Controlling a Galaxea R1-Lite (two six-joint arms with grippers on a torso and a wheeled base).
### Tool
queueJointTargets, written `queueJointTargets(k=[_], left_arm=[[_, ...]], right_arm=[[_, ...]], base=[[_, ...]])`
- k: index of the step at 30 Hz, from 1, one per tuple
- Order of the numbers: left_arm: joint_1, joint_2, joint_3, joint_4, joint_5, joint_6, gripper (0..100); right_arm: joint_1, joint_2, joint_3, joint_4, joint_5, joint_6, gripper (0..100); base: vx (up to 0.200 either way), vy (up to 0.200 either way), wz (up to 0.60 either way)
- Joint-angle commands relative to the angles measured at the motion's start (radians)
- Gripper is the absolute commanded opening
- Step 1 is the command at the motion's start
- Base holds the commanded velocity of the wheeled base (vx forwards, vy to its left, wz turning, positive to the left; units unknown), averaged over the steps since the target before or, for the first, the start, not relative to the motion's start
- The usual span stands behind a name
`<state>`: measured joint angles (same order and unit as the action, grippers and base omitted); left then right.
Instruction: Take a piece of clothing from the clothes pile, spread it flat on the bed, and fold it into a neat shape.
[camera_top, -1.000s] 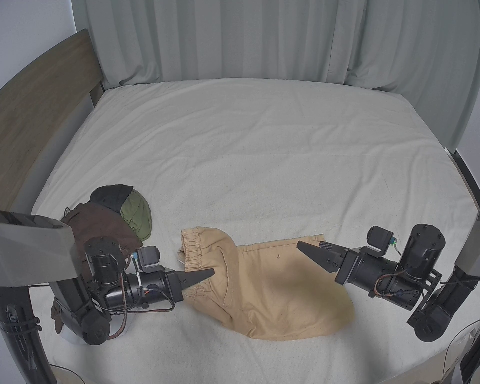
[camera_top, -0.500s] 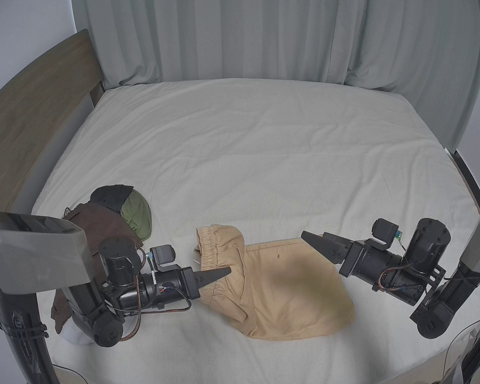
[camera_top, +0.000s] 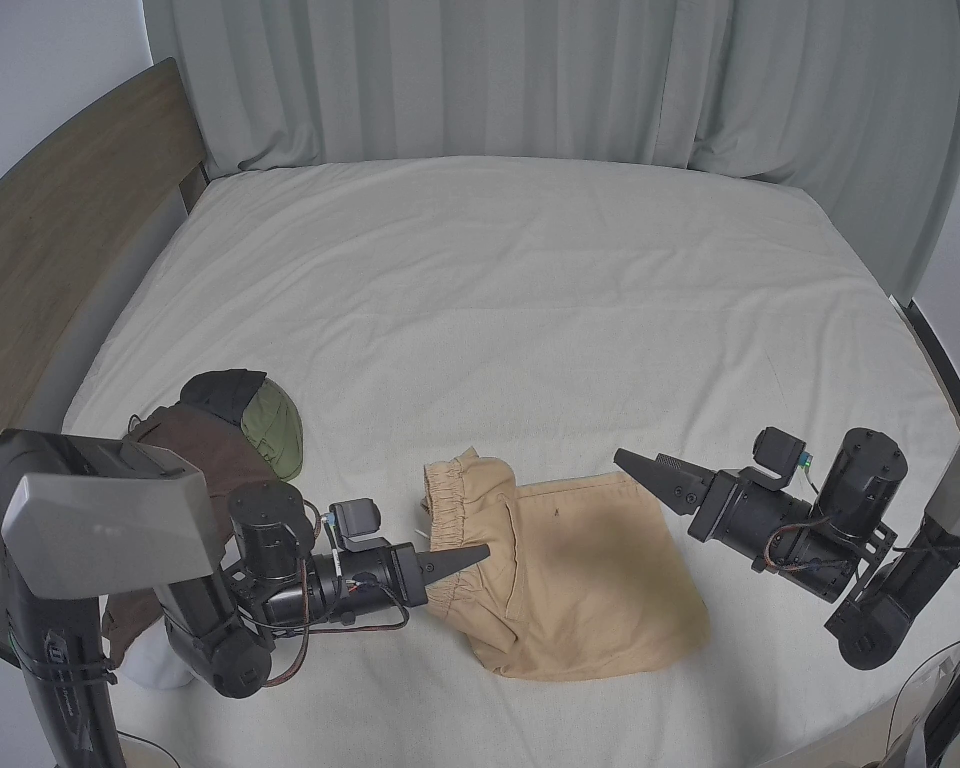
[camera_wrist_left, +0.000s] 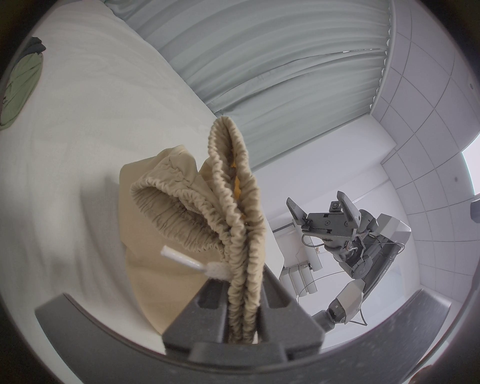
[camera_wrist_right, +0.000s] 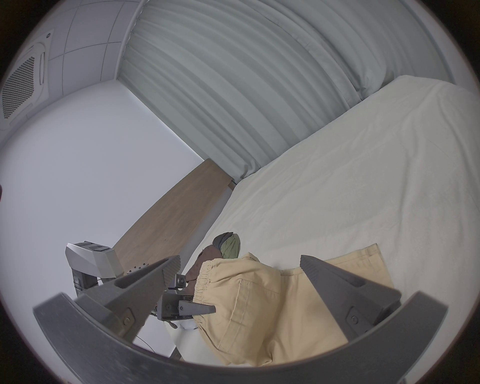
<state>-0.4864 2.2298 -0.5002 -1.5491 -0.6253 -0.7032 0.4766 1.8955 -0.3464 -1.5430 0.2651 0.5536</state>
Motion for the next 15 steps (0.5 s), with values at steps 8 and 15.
queueJointTargets(k=[8, 15], left_arm=[[-0.047, 0.039, -0.072, 0.000, 0.009, -0.104, 0], [-0.064, 0.042, -0.118, 0.000, 0.012, -0.182, 0]], right_arm=[[-0.023, -0.016, -0.008, 0.000, 0.003, 0.002, 100], [-0.042, -0.018, -0.013, 0.000, 0.020, 0.003, 100]], base=[[0.000, 0.000, 0.00], [0.000, 0.000, 0.00]])
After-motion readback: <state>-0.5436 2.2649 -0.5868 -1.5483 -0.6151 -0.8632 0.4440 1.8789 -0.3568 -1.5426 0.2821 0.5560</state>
